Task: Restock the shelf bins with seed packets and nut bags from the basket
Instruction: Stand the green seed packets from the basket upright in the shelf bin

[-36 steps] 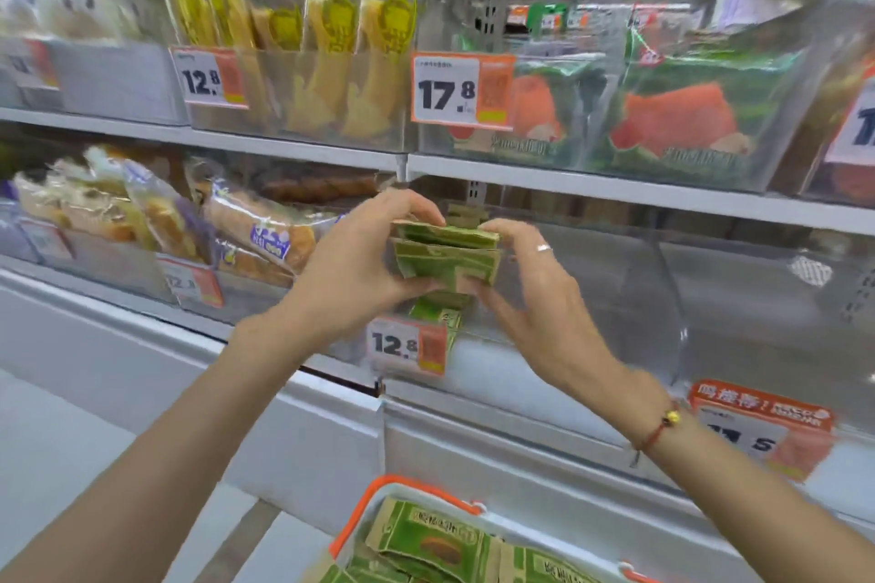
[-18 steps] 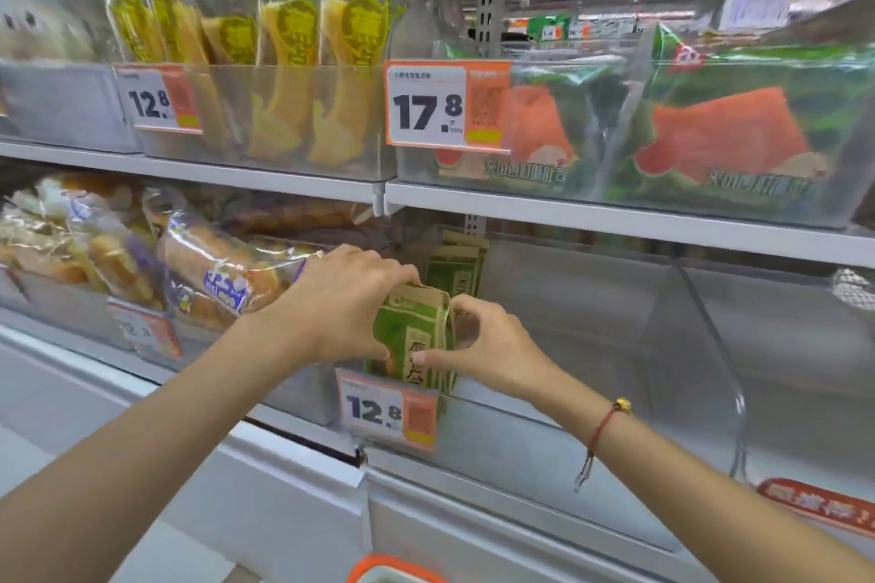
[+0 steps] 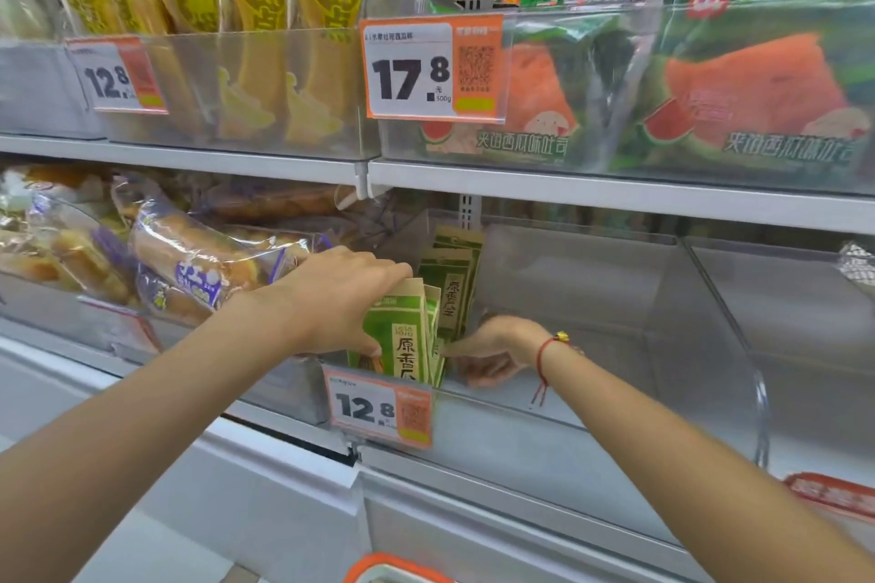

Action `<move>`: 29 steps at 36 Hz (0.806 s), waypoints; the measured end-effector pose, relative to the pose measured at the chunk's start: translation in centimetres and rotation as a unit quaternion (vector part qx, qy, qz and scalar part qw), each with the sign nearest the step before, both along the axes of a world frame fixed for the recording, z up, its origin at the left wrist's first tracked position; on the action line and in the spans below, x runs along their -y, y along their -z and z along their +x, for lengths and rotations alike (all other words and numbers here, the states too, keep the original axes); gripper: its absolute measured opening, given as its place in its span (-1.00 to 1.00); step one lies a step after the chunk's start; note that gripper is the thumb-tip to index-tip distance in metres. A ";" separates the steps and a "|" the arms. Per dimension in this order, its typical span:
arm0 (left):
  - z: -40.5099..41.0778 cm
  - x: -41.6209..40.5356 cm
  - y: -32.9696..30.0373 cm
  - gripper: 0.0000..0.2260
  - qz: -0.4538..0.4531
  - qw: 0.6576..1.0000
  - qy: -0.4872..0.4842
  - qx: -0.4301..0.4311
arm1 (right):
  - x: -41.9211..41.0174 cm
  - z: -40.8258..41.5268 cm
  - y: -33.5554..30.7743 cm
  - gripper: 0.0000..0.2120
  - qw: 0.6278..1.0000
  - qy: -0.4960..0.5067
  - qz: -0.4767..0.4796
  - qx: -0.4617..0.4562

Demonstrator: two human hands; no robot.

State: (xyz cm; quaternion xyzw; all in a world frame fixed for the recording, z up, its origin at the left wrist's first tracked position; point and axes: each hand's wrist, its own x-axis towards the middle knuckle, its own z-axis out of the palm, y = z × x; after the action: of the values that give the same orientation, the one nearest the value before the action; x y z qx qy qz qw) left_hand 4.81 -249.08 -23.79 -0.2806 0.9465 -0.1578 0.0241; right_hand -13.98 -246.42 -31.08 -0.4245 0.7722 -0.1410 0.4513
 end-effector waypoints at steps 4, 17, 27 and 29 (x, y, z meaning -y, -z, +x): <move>-0.6 0.2 0.5 -0.45 -0.020 1.000 -0.003 0.004 | 0.9 0.5 -0.2 -0.87 0.998 0.015 -0.013 0.053; -4.7 1.8 1.8 -0.35 -0.138 0.987 -0.081 -0.021 | 2.5 -2.1 -0.5 -0.78 0.955 0.138 -0.249 0.081; -6.2 3.9 2.9 -0.04 -0.103 0.987 -0.098 0.069 | 4.6 -3.5 1.0 -0.75 0.960 0.120 -0.207 0.148; -6.7 4.3 3.5 -0.07 -0.123 0.987 -0.097 0.048 | 4.5 -3.9 1.1 -0.75 0.956 0.101 -0.221 0.164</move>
State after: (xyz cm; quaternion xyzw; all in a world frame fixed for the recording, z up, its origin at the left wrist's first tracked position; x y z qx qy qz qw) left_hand -1.92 -253.39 -27.24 -0.3635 0.8861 -0.2833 0.0502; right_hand -17.84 -250.89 -32.14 -0.4044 0.6762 -0.4206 0.4498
